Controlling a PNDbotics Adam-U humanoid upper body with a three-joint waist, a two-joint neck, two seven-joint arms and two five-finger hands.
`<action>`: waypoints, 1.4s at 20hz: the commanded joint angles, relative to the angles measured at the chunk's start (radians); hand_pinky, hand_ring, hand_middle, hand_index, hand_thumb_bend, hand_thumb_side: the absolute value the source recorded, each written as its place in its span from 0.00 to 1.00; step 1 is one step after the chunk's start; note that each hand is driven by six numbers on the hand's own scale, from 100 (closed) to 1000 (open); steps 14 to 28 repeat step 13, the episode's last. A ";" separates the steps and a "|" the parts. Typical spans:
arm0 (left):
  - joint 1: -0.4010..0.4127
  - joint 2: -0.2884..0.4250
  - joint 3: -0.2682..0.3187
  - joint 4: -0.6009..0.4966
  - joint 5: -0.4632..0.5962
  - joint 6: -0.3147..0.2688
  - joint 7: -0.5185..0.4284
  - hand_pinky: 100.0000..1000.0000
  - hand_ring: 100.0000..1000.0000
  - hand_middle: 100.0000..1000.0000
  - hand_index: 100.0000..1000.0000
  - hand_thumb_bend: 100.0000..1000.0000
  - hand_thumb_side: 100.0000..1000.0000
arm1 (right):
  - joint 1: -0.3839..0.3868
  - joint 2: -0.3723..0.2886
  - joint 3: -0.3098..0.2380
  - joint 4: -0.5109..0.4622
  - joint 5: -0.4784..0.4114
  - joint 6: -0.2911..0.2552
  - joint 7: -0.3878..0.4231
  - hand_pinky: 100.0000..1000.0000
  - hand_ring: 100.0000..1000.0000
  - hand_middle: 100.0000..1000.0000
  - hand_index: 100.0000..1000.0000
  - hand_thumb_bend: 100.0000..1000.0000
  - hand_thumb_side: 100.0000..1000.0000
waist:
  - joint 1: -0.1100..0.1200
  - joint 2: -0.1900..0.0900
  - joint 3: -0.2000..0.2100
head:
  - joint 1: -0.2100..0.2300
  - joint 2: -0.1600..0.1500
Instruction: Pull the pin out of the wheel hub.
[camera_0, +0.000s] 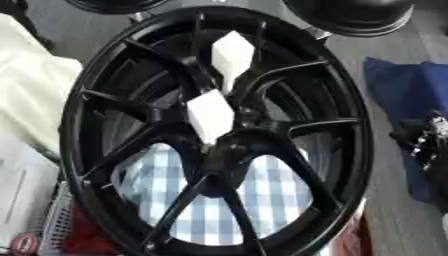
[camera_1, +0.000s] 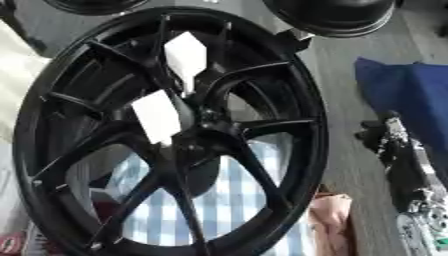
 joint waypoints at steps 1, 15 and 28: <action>0.043 -0.043 0.027 -0.233 0.139 -0.002 0.259 0.59 0.70 0.66 0.73 0.00 0.60 | -0.009 -0.019 -0.015 -0.041 -0.005 -0.011 0.001 0.87 0.71 0.47 0.61 0.00 0.71 | 0.002 -0.025 0.004 | 0.002 -0.019; 0.236 -0.511 -0.035 -0.532 0.075 0.027 0.441 0.59 0.69 0.65 0.74 0.00 0.70 | -0.042 -0.003 -0.009 -0.087 -0.010 -0.015 0.019 0.87 0.71 0.47 0.61 0.00 0.63 | -0.032 -0.007 -0.014 | 0.028 -0.052; 0.236 -0.511 -0.035 -0.532 0.075 0.027 0.441 0.59 0.69 0.65 0.74 0.00 0.70 | -0.042 -0.003 -0.009 -0.087 -0.010 -0.015 0.019 0.87 0.71 0.47 0.61 0.00 0.63 | -0.032 -0.007 -0.014 | 0.028 -0.052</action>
